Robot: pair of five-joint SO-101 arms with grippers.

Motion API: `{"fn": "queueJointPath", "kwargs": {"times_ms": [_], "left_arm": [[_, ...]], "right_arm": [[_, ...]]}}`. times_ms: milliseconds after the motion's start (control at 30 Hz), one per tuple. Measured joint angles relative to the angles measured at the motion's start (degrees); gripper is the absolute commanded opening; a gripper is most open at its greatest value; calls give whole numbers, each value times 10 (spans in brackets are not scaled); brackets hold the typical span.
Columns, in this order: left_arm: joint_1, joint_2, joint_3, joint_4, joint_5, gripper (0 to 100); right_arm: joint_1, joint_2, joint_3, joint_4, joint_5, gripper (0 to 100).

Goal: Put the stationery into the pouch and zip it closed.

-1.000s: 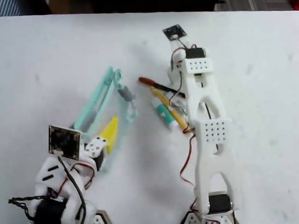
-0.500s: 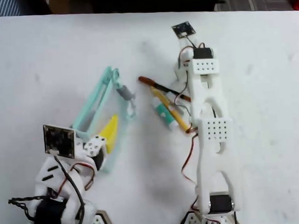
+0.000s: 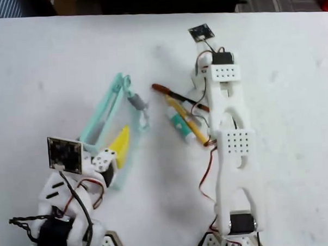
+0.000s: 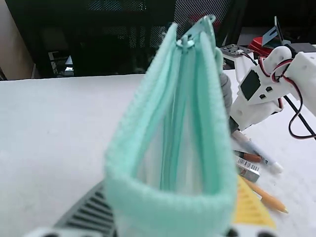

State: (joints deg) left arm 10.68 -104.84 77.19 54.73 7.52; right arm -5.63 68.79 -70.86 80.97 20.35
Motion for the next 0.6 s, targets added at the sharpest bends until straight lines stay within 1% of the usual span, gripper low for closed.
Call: {"fn": "queueJointPath", "kwargs": {"times_ms": [133, 400, 600], "left_arm": [[0, 0, 2, 0, 0, 211], [0, -2, 7, 0, 0, 211], [0, -2, 7, 0, 0, 211]], "right_arm": [[0, 6, -19, 28, 0, 16], [-1, 11, -22, 38, 0, 16], [-1, 35, -52, 43, 1, 16]]}}
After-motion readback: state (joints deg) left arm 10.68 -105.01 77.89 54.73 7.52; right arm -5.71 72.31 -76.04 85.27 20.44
